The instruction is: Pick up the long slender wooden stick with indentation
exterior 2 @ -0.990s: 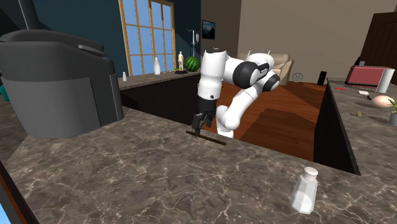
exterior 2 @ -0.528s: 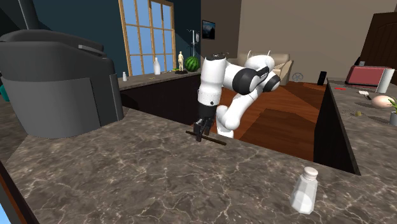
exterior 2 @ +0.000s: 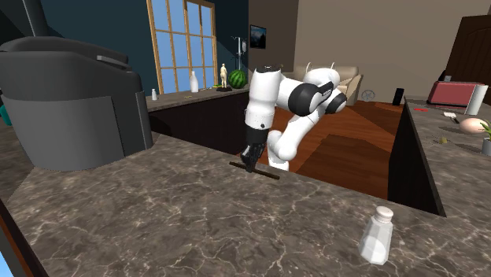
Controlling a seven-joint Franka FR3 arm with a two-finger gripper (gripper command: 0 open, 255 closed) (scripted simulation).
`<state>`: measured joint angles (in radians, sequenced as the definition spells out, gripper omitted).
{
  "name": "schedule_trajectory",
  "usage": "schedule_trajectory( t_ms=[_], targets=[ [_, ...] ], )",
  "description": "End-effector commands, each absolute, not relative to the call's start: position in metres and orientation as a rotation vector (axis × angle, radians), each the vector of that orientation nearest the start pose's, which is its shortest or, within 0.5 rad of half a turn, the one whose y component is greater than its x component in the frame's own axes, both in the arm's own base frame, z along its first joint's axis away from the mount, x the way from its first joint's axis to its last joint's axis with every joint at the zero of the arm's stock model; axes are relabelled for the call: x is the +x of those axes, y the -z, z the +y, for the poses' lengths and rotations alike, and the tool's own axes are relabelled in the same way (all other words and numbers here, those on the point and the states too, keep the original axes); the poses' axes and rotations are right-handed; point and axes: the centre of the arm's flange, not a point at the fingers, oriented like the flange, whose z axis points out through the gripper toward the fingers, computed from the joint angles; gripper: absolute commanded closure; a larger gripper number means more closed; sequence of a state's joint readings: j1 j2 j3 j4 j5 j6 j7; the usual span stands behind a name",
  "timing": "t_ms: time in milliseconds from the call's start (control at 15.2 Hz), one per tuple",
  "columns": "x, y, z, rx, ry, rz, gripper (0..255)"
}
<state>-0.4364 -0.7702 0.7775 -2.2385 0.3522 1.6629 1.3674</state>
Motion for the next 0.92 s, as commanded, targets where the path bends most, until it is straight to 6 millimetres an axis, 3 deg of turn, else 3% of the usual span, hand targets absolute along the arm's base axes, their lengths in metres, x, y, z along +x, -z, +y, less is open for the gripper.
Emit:
schedule_trajectory(
  t_ms=[0,858],
  targets=[
    [0.334,-0.543,0.221,-2.666,0.199,1.833,255],
    [0.334,-0.612,0.221,-2.666,0.199,1.833,255]
  ],
)
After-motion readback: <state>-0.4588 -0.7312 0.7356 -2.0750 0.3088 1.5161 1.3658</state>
